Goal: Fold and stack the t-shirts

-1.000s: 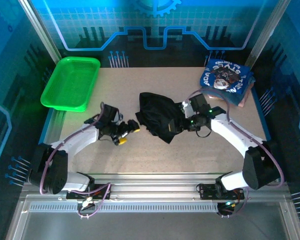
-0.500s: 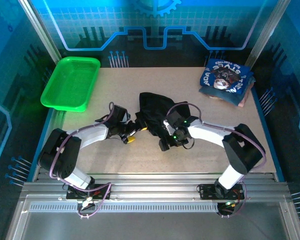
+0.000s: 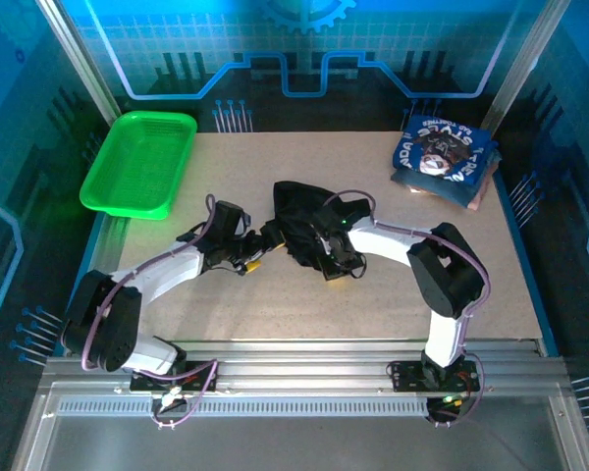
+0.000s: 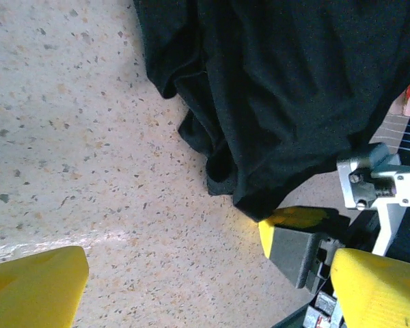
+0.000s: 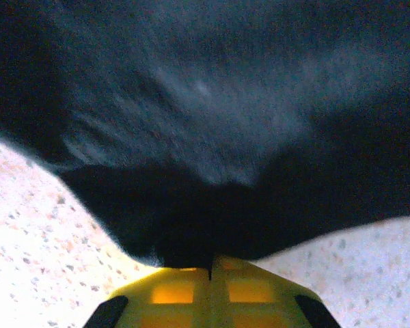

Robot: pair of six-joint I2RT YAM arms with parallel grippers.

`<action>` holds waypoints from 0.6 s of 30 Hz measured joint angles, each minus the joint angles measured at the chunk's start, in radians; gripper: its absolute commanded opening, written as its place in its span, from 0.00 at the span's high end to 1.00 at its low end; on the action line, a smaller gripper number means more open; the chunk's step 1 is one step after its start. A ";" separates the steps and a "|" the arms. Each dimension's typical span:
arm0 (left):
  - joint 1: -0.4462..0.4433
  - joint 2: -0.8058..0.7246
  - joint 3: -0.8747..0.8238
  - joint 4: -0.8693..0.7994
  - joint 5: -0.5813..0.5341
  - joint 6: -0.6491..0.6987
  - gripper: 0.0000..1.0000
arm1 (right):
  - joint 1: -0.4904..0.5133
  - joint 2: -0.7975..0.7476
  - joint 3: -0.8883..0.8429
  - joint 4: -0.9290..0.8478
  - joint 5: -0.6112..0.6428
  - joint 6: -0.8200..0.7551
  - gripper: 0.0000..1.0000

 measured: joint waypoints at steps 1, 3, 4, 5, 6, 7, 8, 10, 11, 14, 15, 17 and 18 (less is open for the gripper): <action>0.000 -0.007 -0.002 -0.004 -0.005 0.006 0.07 | -0.003 0.000 0.008 0.013 -0.001 0.000 1.00; 0.000 -0.016 -0.008 -0.013 -0.009 0.013 0.07 | -0.011 -0.018 0.031 0.019 -0.004 -0.003 1.00; 0.000 -0.020 -0.015 -0.015 -0.009 0.014 0.07 | -0.014 -0.039 0.047 0.017 -0.011 -0.004 1.00; 0.000 -0.023 -0.022 -0.015 -0.010 0.018 0.07 | -0.018 -0.069 0.067 0.010 -0.021 -0.006 1.00; 0.000 -0.026 -0.031 -0.015 -0.011 0.021 0.07 | -0.023 -0.099 0.089 0.004 -0.030 -0.007 1.00; 0.000 -0.027 -0.040 -0.014 -0.014 0.021 0.07 | -0.027 -0.138 0.113 -0.001 -0.041 -0.007 1.00; 0.000 -0.029 -0.050 -0.013 -0.016 0.021 0.07 | -0.034 -0.179 0.142 -0.006 -0.052 -0.006 1.00; 0.000 -0.029 -0.063 -0.010 -0.017 0.021 0.07 | -0.058 -0.252 0.203 -0.015 -0.079 -0.006 1.00; 0.000 -0.029 -0.067 -0.006 -0.017 0.021 0.07 | -0.079 -0.286 0.238 -0.016 -0.090 -0.006 1.00; -0.002 -0.022 -0.068 0.029 -0.016 0.021 0.07 | -0.173 -0.356 0.323 -0.016 -0.132 0.005 1.00; -0.005 -0.011 -0.065 0.041 -0.016 0.022 0.07 | -0.207 -0.367 0.347 -0.017 -0.142 0.007 1.00; -0.018 0.034 -0.043 0.051 -0.015 0.029 0.09 | -0.285 -0.373 0.399 -0.019 -0.163 0.010 1.00; -0.027 0.065 -0.026 0.055 -0.015 0.032 0.11 | -0.312 -0.371 0.416 -0.021 -0.170 0.011 1.00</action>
